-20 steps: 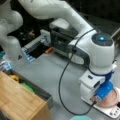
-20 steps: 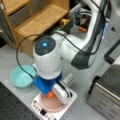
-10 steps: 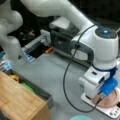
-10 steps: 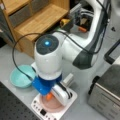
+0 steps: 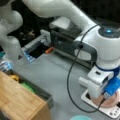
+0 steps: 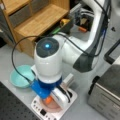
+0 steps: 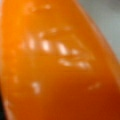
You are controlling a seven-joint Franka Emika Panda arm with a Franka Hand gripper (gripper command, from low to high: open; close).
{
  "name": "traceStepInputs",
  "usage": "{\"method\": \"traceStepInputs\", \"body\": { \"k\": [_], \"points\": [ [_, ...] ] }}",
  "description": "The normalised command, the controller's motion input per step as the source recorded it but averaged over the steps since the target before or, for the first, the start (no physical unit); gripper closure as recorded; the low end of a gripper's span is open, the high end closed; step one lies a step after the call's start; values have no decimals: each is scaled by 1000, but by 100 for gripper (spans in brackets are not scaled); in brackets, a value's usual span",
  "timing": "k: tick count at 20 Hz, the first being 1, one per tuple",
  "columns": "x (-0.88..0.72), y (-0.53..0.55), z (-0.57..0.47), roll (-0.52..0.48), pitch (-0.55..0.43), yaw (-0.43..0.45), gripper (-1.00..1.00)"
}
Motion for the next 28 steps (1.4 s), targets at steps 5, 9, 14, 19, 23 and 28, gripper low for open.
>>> {"method": "traceStepInputs", "body": {
  "k": [5,9,14,19,23,28],
  "points": [
    [285,-49,50,-197,83,75,100],
    [265,-11,23,-199,71,75,-100],
    [245,15,18,-187,62,82,-100],
    [215,22,22,-176,49,85,-100],
    [179,13,51,-174,54,82,-100],
    [135,-9,85,-167,67,80,-100]
  ]
}}
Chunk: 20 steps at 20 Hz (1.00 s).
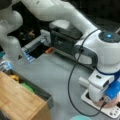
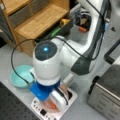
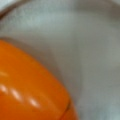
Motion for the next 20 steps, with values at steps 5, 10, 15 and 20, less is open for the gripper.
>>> {"method": "traceStepInputs", "body": {
  "k": [5,10,15,20],
  "points": [
    [18,-32,176,-161,107,76,-100],
    [-66,-4,198,-90,130,73,-100],
    [-74,0,128,-76,98,58,-100],
    [-190,-108,76,-20,-8,102,-100]
  ]
}}
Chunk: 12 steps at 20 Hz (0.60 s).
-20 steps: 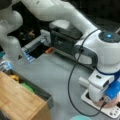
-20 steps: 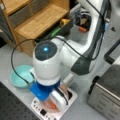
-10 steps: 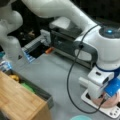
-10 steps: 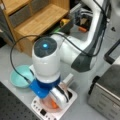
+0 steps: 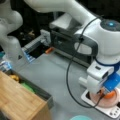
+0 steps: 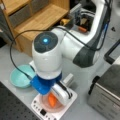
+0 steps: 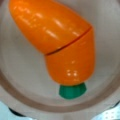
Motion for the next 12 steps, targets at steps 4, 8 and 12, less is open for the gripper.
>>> {"method": "traceStepInputs", "body": {
  "k": [4,8,12],
  "points": [
    [-324,-172,50,34,-106,135,-100],
    [-421,-195,13,47,-90,117,-100],
    [-362,-161,-56,62,-91,65,-100]
  ]
}}
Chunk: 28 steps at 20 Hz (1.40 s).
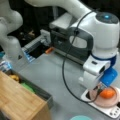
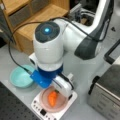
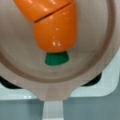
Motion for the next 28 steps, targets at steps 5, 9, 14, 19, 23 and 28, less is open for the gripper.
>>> {"method": "traceStepInputs", "body": {
  "k": [5,9,14,19,23,28],
  "points": [
    [-255,-145,-84,85,-103,67,-100],
    [-404,-207,-6,131,-113,127,-100],
    [-597,-222,-7,161,-130,86,-100],
    [-621,-207,-95,202,-173,32,-100],
    [-577,-225,-91,221,-221,-1,-100],
    [-475,-248,-57,193,-235,-33,-100]
  ]
}}
